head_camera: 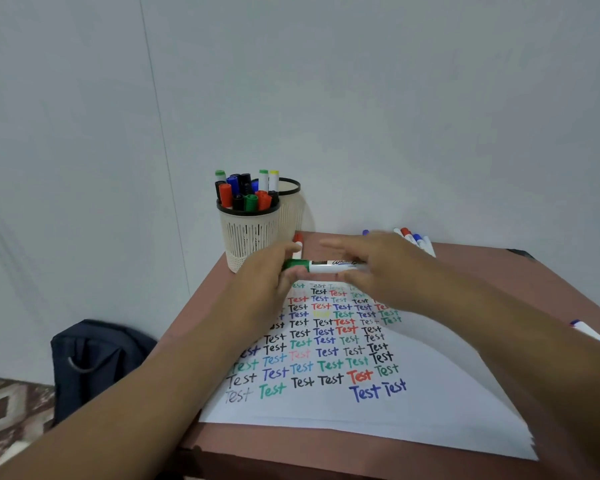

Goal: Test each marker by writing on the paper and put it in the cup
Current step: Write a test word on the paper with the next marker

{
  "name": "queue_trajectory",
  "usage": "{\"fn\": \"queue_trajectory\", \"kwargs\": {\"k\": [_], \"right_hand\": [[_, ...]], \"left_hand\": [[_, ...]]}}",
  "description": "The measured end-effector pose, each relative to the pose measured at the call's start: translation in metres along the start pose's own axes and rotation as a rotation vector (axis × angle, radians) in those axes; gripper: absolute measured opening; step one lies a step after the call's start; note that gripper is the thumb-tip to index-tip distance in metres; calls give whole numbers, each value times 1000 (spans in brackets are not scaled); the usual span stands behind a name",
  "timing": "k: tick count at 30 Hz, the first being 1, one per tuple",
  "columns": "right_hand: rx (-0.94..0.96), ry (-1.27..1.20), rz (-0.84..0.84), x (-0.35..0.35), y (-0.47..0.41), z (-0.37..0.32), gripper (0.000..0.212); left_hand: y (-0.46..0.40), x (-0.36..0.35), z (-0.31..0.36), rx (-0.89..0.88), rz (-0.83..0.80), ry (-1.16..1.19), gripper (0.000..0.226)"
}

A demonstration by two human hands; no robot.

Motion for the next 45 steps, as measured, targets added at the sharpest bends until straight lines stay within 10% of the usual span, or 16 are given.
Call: {"fn": "queue_trajectory", "kwargs": {"k": [5,13,24,45], "right_hand": [[-4,199,55,31,-34,-3,47],[105,-270,336,85,-76,-26,93],[69,-566,666,103,-129,-20,73],[-62,-480,433,28,-152,18,26]], "left_hand": [[4,12,-11,151,33,7,22],[4,9,-32,356,30,19,27],[8,11,-48,502,49,130,24],[4,8,-46,448,41,120,21]]}}
Point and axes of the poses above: each hand's wrist, its own y-axis away from the middle knuckle, its own x-axis out of the back of the hand, z = x × y, the point moved 10 cm from there along -y, towards the middle knuckle, and after that the axes turned 7 degrees about -z, right-handed, at the moved point
